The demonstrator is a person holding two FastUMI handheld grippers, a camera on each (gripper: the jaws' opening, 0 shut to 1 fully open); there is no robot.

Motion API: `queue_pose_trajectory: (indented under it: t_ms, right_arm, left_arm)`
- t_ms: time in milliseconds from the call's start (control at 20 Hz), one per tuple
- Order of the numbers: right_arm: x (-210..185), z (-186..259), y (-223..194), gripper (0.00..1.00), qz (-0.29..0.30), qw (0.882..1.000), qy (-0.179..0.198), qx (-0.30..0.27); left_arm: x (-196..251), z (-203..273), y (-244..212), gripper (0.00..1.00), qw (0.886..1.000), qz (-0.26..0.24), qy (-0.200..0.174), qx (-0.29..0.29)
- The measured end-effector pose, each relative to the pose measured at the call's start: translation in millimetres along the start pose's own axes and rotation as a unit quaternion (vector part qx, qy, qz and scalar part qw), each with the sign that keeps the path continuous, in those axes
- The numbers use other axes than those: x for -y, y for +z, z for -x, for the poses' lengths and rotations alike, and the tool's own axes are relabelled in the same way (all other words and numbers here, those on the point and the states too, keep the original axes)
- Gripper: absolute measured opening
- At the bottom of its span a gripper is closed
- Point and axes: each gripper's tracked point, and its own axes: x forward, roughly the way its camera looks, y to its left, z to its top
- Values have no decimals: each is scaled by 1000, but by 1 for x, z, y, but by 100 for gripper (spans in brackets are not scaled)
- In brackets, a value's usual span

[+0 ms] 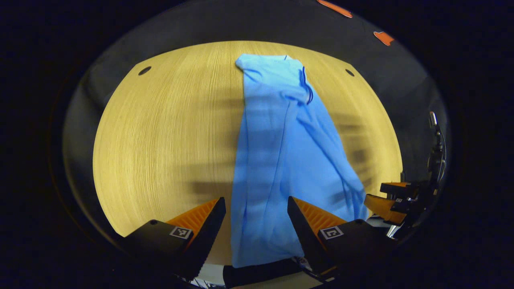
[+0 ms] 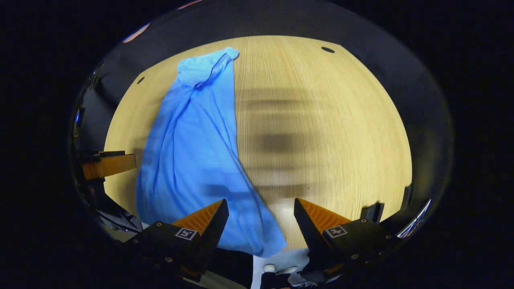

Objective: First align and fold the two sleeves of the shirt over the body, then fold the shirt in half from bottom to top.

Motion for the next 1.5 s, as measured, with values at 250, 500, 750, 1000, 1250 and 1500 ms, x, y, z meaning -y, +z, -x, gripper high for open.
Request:
queue_pose_trajectory:
  t_ms: [250,500,750,1000,1250,1500]
  right_arm:
    - [12,-2,-42,99,7,999,-22,-33]
    - [-3,-11,-70,99,16,998,-14,-64]
    - [-20,-22,-86,99,26,996,-12,-84]
    - [-19,-25,-87,98,44,995,-32,-84]
    - [-20,-26,-88,97,56,993,-30,-99]
    - [-31,-26,-78,34,74,994,-34,-76]
  left_arm:
    - [-5,4,-46,100,999,-2,9,-43]
    - [-9,6,-65,100,997,6,27,-70]
    - [-6,6,-75,100,995,33,34,-90]
    - [-5,6,-70,97,993,36,64,-95]
    - [1,3,-52,89,992,42,68,-93]
    - [24,-4,-35,11,995,46,35,-80]
